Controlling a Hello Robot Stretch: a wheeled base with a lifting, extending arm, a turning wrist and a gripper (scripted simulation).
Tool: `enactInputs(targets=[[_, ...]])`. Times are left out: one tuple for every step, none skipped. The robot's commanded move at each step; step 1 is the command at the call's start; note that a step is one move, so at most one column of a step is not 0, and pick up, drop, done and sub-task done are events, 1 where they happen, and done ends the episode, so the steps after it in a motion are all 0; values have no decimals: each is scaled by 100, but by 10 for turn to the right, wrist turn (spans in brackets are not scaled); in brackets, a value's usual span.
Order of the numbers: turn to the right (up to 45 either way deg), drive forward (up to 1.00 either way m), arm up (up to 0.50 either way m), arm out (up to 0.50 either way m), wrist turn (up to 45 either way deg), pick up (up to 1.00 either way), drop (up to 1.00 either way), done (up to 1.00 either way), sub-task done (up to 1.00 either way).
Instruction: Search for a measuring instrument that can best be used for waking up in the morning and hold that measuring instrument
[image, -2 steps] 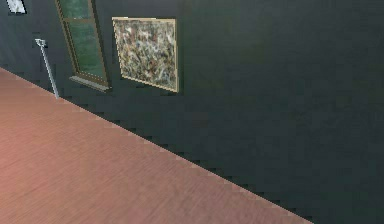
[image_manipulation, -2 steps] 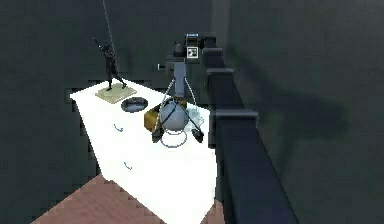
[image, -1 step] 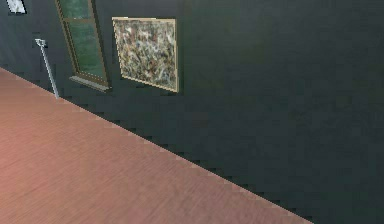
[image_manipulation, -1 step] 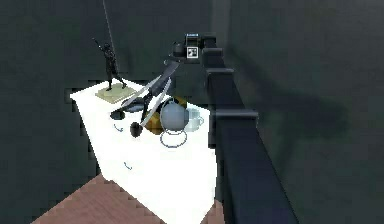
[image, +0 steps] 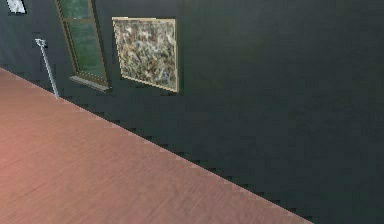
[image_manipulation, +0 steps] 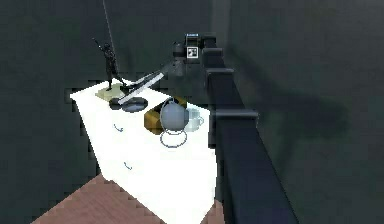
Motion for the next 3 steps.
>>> enactInputs(targets=[[0,0,0,0,450,0,0,0,0],[0,0,0,0,30,0,0,0,0],[0,0,-18,0,0,0,0,0,0]])
